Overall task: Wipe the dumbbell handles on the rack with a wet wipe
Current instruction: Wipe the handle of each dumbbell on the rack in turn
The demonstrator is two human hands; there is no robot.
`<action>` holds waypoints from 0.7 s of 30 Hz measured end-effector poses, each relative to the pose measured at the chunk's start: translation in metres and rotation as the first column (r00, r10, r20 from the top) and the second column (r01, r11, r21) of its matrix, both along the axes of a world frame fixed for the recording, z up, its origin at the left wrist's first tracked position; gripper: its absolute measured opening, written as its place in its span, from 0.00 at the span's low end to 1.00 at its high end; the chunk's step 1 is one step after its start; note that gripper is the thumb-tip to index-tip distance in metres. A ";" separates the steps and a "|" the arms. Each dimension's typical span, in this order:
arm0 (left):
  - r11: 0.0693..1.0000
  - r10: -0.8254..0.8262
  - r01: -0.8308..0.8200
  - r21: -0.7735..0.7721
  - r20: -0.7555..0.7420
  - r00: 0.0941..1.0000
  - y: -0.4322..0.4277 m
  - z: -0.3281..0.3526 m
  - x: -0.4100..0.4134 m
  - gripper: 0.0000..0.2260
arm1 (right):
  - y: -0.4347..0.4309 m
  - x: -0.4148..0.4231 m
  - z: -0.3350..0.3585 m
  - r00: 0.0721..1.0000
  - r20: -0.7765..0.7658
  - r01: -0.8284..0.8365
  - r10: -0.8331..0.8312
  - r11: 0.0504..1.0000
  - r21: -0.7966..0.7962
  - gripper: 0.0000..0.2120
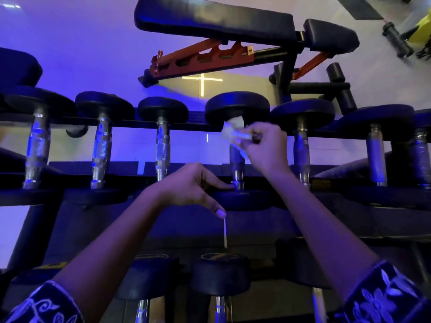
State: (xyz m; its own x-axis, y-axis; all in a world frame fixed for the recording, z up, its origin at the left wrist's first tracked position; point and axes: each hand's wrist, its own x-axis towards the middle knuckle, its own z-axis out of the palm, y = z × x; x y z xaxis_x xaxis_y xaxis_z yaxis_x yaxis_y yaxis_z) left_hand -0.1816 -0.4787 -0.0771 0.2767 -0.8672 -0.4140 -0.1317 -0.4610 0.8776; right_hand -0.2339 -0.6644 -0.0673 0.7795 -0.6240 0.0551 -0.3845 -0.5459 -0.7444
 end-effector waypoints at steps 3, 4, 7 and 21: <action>1.000 0.030 -0.030 -0.005 -0.016 0.999 0.000 -0.004 0.001 0.26 | 0.021 -0.042 -0.005 0.995 -0.101 -0.022 0.023 1.000 0.010 0.09; 0.999 0.036 -0.036 -0.012 -0.024 0.999 -0.001 -0.005 0.001 0.27 | 0.023 -0.045 -0.007 0.994 -0.103 -0.016 0.019 1.000 0.024 0.09; 0.999 0.037 -0.037 -0.010 -0.035 0.999 -0.001 -0.007 0.001 0.26 | 0.007 -0.014 -0.006 0.997 -0.030 0.078 -0.075 0.991 0.111 0.07; 1.000 0.023 -0.024 -0.007 -0.041 0.999 -0.001 -0.001 -0.001 0.25 | -0.009 0.016 -0.014 0.974 -0.007 0.104 -0.227 0.418 0.902 0.11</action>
State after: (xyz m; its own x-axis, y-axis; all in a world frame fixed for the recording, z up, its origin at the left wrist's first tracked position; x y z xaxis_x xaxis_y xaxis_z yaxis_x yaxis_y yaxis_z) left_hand -0.1823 -0.4794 -0.0786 0.2798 -0.8639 -0.4188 -0.0846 -0.4567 0.8856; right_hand -0.2179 -0.6736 -0.0812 0.6831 -0.4866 -0.5446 -0.2805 0.5136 -0.8109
